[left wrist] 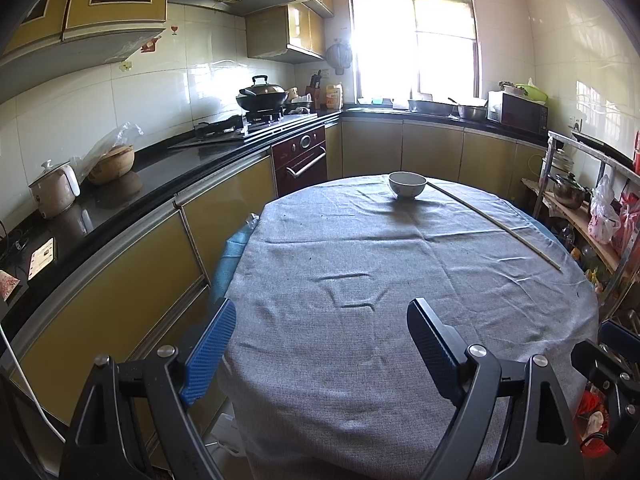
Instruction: Collect trash
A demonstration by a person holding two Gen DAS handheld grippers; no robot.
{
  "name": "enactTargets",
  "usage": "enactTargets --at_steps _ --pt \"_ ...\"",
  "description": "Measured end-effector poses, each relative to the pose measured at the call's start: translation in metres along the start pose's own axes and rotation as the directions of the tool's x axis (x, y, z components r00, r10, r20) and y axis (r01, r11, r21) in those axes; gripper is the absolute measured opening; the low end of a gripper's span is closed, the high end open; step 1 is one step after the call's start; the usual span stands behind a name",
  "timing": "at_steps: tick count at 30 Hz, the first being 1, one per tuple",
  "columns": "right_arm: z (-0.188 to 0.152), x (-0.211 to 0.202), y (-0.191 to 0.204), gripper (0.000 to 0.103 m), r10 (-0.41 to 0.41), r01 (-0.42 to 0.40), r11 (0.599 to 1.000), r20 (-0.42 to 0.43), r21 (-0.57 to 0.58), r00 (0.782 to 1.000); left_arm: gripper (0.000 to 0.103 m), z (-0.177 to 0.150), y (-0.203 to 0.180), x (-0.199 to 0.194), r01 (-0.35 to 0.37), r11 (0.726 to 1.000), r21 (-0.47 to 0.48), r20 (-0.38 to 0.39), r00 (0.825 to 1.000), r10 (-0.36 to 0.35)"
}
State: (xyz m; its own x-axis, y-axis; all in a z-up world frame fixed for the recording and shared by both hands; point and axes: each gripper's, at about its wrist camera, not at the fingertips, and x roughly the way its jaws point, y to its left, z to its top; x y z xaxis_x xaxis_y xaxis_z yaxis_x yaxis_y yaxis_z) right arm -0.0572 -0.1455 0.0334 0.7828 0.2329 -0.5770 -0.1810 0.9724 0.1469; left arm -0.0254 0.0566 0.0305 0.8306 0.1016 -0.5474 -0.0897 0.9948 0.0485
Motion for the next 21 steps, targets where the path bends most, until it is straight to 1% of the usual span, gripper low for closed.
enactTargets --at_steps 13,21 --pt "0.001 0.002 -0.001 0.065 0.000 0.000 1.000 0.000 0.007 1.000 0.088 0.000 -0.001 -0.001 -0.002 1.000 0.006 0.001 1.000 0.002" --pt "0.002 0.012 -0.007 0.065 0.005 -0.005 1.000 -0.012 0.013 1.000 0.088 -0.003 0.001 0.007 -0.012 1.000 -0.003 -0.021 1.000 0.012"
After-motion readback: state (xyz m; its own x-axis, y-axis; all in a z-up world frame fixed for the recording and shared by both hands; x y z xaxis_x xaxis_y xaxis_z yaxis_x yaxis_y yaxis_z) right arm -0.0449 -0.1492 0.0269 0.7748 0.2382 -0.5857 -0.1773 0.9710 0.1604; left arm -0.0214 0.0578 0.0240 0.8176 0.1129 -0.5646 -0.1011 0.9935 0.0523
